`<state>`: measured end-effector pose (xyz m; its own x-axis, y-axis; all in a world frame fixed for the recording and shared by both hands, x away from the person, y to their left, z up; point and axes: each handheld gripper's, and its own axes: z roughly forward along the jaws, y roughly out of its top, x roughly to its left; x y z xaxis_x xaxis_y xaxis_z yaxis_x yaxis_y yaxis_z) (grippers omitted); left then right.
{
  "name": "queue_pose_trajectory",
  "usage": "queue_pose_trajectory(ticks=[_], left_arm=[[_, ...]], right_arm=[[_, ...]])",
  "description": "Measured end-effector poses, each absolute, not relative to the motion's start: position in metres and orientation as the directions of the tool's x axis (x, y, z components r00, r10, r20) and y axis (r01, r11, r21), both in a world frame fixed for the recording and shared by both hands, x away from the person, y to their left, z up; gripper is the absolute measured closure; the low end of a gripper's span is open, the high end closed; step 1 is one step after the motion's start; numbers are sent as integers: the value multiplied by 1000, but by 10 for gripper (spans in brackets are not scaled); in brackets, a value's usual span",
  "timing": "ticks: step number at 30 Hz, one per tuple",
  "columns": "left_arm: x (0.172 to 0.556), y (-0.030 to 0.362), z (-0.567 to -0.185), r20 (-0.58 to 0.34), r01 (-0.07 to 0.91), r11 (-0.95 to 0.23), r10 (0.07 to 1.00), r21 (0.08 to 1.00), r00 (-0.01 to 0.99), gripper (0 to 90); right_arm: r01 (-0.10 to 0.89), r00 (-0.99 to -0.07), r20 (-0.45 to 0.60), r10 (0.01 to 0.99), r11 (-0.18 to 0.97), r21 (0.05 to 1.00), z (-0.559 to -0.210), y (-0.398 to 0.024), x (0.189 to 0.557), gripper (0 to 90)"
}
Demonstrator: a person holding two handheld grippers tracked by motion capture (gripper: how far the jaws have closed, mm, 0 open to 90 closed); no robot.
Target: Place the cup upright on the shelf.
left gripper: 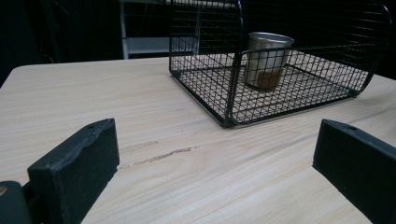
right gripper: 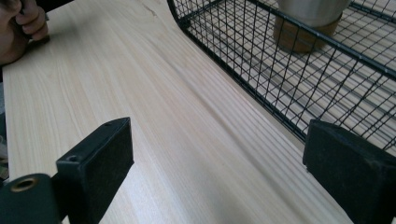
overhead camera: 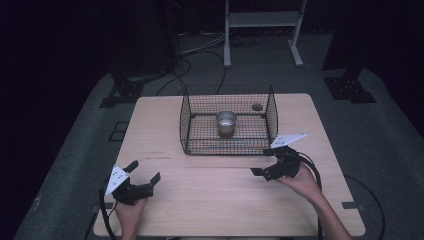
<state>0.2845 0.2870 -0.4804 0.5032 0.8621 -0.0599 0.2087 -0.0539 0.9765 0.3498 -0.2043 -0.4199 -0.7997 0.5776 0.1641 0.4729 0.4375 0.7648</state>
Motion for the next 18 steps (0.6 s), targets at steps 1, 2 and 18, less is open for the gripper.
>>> queue_pose_trajectory(ticks=[1, 2, 18], left_arm=[[285, 287, -480, -61, 209, -53, 862, 976, 504, 0], [285, 287, -480, -61, 209, -53, 862, 976, 504, 0], [284, 287, -480, -55, 207, -58, 864, 977, 501, 0]], right_arm=[[473, -799, 163, 578, 438, 764, -421, -205, 349, 80], [477, -798, 166, 579, 439, 762, -422, -207, 349, 80], [512, -765, 174, 621, 420, 750, -432, -228, 339, 80]])
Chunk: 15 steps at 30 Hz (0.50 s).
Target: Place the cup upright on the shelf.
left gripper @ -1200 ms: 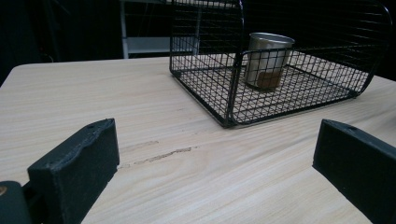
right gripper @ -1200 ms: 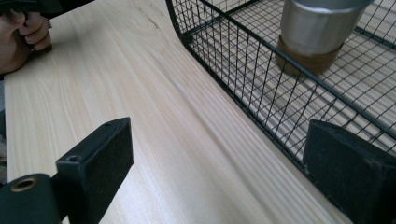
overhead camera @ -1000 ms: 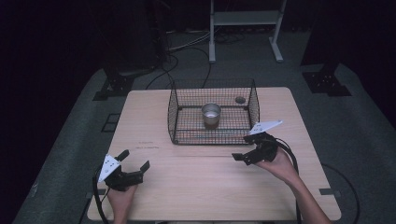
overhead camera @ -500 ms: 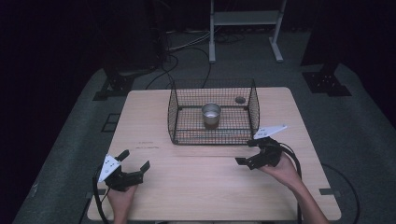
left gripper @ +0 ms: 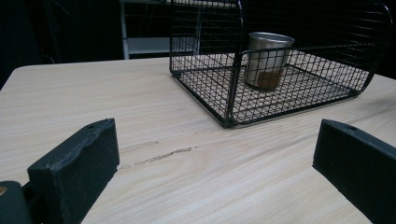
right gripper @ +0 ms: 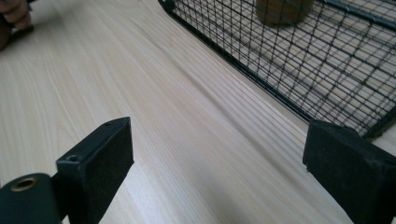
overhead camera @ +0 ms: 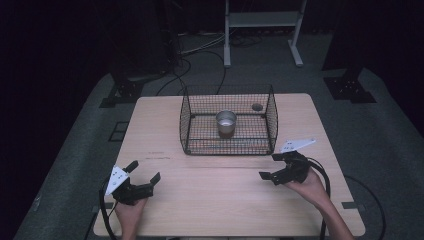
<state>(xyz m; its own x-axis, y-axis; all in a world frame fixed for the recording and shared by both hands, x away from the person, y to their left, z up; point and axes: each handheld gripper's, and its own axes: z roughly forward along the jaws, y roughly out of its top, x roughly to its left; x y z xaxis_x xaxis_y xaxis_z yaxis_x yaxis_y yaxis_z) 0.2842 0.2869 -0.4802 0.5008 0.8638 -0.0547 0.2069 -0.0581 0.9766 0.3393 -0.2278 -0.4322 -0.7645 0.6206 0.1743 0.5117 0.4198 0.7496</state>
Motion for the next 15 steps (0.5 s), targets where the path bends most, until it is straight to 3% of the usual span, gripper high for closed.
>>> queue_pose_trajectory(ticks=[15], left_arm=[[284, 287, -480, -55, 207, -57, 865, 977, 498, 0]], right_arm=[[519, -746, 165, 645, 409, 751, -446, -245, 331, 80]])
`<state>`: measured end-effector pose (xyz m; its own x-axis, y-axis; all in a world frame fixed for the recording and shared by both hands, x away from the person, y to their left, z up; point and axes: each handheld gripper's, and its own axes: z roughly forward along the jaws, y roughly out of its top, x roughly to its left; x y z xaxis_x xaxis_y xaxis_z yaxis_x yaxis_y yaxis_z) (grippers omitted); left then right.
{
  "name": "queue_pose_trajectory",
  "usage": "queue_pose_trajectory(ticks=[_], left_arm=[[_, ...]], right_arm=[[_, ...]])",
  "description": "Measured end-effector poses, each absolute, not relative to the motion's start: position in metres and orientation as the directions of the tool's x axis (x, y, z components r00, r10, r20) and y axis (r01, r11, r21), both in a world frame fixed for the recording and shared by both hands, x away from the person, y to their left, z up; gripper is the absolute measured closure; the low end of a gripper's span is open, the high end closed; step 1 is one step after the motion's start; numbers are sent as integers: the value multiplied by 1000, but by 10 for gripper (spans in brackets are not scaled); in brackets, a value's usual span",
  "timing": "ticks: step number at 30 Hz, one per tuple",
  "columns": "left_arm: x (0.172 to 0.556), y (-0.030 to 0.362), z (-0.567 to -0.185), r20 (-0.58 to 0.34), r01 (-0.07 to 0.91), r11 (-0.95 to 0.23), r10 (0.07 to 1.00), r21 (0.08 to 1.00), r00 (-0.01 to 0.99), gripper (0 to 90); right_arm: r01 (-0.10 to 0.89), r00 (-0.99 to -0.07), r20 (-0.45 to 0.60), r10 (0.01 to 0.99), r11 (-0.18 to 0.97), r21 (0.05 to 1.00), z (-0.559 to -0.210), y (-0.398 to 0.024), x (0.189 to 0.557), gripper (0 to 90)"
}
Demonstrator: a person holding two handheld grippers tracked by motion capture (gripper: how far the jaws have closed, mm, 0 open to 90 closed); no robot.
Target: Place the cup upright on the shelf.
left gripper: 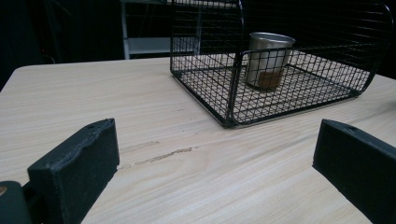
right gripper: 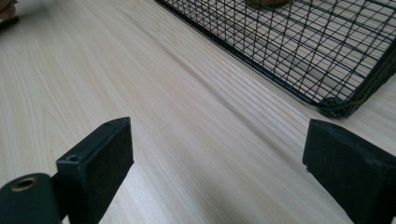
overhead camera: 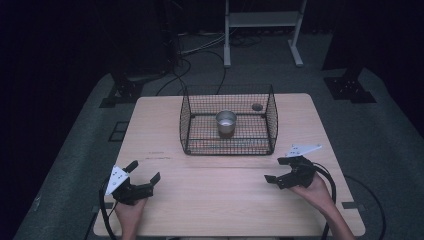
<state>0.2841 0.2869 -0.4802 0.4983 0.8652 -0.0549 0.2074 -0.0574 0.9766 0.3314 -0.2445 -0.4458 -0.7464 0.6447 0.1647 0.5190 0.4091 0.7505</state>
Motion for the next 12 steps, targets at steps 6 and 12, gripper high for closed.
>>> queue_pose_trajectory(ticks=[6, 12], left_arm=[[284, 287, -480, -59, 209, -54, 865, 977, 498, 0], [285, 287, -480, -55, 207, -55, 868, 977, 494, 0]], right_arm=[[536, -736, 187, 651, 390, 749, -452, -251, 326, 80], [531, -718, 179, 672, 363, 766, -461, -256, 318, 80]])
